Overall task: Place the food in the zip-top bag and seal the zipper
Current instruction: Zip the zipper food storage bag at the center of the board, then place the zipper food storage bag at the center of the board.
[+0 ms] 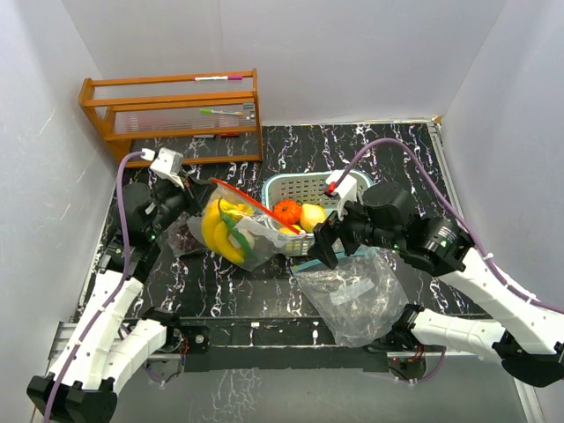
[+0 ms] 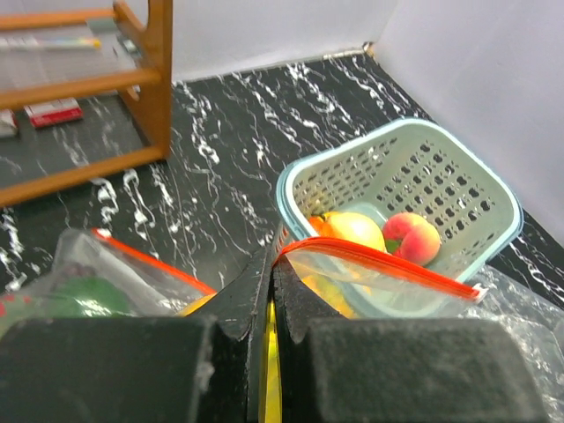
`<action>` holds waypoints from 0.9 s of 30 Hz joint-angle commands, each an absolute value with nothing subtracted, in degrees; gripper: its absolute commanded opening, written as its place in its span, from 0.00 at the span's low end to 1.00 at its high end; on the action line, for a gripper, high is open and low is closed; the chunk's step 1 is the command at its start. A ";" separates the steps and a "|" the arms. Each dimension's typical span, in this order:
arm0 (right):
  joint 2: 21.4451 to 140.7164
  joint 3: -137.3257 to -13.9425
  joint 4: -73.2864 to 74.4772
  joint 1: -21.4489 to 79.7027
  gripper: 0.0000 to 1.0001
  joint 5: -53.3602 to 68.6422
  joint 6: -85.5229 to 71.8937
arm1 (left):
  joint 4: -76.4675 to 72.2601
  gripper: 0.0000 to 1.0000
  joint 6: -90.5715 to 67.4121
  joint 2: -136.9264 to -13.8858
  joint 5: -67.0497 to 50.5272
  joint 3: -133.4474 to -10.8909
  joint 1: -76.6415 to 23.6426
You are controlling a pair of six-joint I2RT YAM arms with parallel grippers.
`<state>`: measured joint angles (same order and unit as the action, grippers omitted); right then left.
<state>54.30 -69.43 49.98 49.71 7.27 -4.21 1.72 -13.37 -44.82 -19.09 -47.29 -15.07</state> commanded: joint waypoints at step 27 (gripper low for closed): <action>50.74 -72.83 42.80 49.44 0.99 -8.66 -6.70 | -12.23 0.00 -6.15 -71.06 4.24 -77.45 -13.47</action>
